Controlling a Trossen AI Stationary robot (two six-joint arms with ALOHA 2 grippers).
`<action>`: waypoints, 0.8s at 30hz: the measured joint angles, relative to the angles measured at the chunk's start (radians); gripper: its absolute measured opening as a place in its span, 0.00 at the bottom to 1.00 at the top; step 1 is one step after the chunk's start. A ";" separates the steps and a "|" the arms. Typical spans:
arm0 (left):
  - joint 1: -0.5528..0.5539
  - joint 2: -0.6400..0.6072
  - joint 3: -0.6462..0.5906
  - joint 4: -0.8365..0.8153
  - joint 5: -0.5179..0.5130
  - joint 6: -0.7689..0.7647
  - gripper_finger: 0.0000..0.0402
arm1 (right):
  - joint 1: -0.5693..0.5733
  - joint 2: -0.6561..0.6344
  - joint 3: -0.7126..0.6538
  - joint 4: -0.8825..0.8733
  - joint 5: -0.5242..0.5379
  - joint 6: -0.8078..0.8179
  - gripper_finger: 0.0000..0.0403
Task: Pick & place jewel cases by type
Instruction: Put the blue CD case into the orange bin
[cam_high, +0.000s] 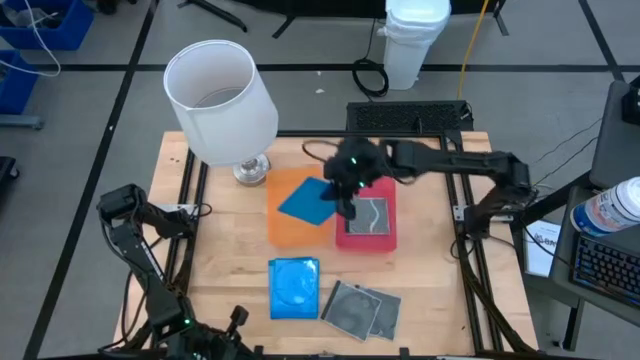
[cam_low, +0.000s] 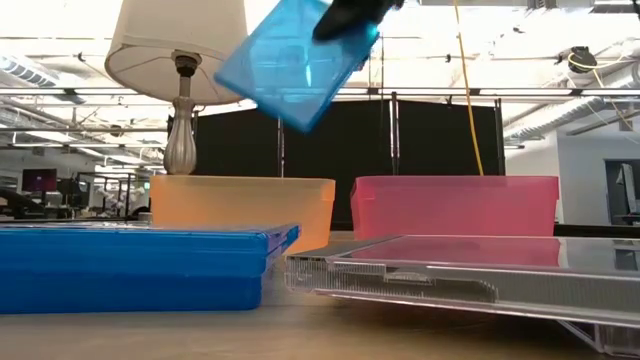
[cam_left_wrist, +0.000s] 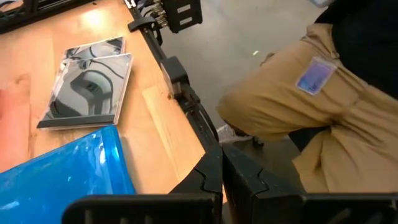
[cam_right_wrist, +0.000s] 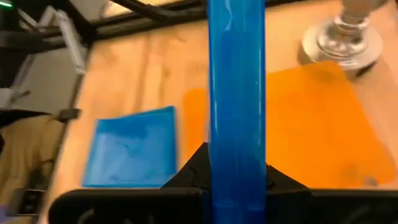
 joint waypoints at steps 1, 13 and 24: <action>-0.001 0.000 0.000 -0.004 0.002 0.006 0.02 | -0.018 0.027 0.017 -0.011 -0.014 -0.024 0.04; 0.002 0.000 0.000 -0.077 -0.001 0.022 0.02 | -0.071 0.319 0.247 -0.250 -0.061 -0.267 0.04; 0.006 0.000 0.000 -0.077 -0.006 0.020 0.02 | -0.064 0.394 0.306 -0.248 -0.113 -0.397 0.04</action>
